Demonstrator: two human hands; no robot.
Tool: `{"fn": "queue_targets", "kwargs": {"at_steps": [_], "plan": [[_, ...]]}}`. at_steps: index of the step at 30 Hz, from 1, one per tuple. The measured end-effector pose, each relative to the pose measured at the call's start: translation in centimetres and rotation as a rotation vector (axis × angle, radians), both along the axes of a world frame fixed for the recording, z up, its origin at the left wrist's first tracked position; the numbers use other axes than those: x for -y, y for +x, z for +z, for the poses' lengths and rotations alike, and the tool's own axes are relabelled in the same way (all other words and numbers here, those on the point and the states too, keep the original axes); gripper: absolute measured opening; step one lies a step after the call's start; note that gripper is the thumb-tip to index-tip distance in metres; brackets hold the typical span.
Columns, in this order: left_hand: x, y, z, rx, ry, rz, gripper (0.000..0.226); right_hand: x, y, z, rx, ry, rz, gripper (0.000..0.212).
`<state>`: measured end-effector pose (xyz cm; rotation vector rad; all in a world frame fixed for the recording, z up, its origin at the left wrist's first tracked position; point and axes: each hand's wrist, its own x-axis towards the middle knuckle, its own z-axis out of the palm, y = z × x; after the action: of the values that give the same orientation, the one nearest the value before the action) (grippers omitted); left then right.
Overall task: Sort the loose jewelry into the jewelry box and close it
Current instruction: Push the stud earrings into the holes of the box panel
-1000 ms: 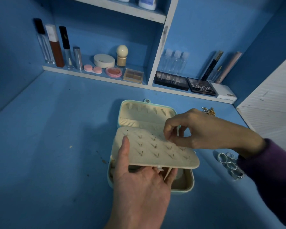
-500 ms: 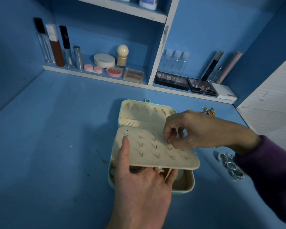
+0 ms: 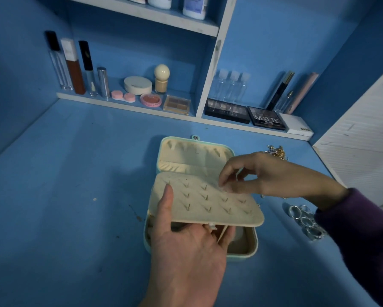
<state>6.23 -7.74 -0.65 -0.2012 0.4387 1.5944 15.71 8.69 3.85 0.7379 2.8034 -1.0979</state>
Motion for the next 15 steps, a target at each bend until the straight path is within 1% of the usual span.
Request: {"fn": "queue_targets", "kwargs": {"at_steps": [3,6,9,10,13,15], "plan": [[-0.1,-0.1,0.2,-0.018,-0.024,-0.041,0.072,-0.2,1.2,0.0,-0.097,-0.119,-0.062,0.017],[-0.5,-0.4,0.5,-0.007,-0.039,-0.056,0.087,-0.2,2.3,0.1,-0.154,-0.183,-0.089,0.025],[-1.0,-1.0,0.8,-0.042,0.020,-0.078,0.105,-0.3,2.8,0.0,-0.235,-0.250,-0.160,0.031],[-1.3,-1.2,1.0,-0.065,0.042,-0.090,0.107,-0.4,2.9,-0.3,-0.274,-0.283,-0.198,0.034],[-2.5,-1.8,1.1,-0.126,0.020,-0.121,0.092,-0.7,2.7,-1.0,-0.380,-0.410,-0.271,0.042],[-3.3,-2.5,1.0,-0.199,-0.011,-0.155,0.079,-0.7,2.3,-1.4,-0.426,-0.465,-0.294,0.043]]}}
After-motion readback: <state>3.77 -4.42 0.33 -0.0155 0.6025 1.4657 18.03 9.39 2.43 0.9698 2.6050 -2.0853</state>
